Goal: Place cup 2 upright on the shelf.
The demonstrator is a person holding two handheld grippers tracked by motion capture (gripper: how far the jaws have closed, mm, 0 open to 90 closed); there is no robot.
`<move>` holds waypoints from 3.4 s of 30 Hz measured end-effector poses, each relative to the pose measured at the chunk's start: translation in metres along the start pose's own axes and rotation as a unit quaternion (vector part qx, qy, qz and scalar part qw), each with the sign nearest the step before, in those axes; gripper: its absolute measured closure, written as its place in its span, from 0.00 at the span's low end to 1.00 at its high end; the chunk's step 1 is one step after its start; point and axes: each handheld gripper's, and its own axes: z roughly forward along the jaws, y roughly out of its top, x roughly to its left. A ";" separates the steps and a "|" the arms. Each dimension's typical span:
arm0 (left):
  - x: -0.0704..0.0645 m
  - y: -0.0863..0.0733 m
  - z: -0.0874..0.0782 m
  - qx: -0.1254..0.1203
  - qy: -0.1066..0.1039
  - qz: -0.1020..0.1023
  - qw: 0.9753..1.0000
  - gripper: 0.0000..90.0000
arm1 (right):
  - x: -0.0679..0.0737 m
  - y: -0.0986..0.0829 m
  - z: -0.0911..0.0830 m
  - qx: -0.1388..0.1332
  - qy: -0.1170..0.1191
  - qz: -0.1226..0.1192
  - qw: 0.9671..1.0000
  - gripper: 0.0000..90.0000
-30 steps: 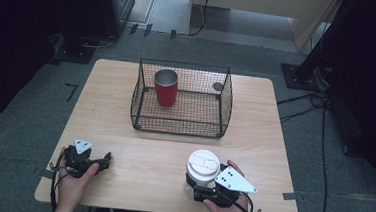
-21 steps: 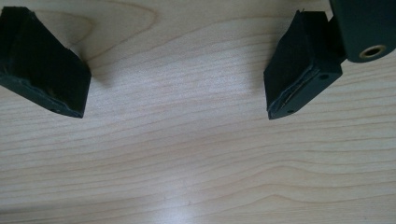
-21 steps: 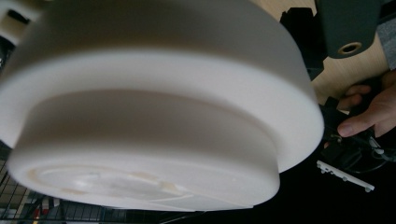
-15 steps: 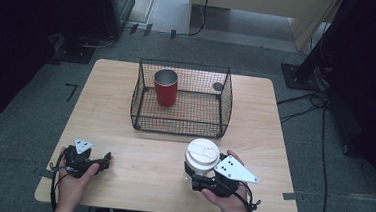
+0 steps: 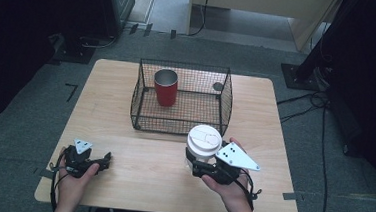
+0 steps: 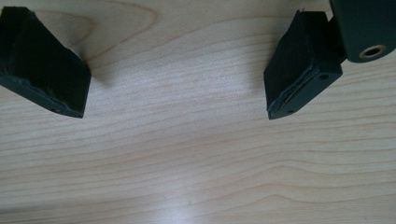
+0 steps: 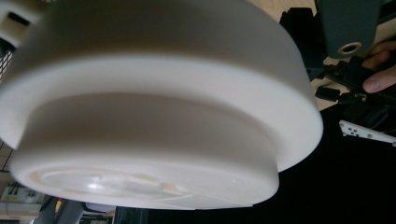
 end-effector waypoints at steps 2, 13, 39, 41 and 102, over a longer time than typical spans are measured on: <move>0.000 0.000 0.000 0.000 0.000 0.001 1.000 0.09 | -0.001 0.003 0.002 -0.004 -0.002 0.002 1.000 0.18; 0.000 0.000 0.000 0.000 0.000 0.000 1.000 0.09 | -0.011 0.018 0.014 0.000 -0.030 0.015 0.999 0.18; 0.000 0.000 0.000 0.001 0.001 0.001 1.000 0.09 | -0.033 0.060 0.048 -0.017 -0.092 0.003 0.996 0.18; -0.001 0.000 0.000 0.001 0.001 0.001 1.000 0.09 | -0.037 0.066 0.053 -0.022 -0.102 0.002 0.995 0.18; 0.000 0.000 0.000 0.000 0.000 0.001 1.000 0.09 | -0.128 0.043 0.198 0.037 -0.183 0.038 0.982 0.18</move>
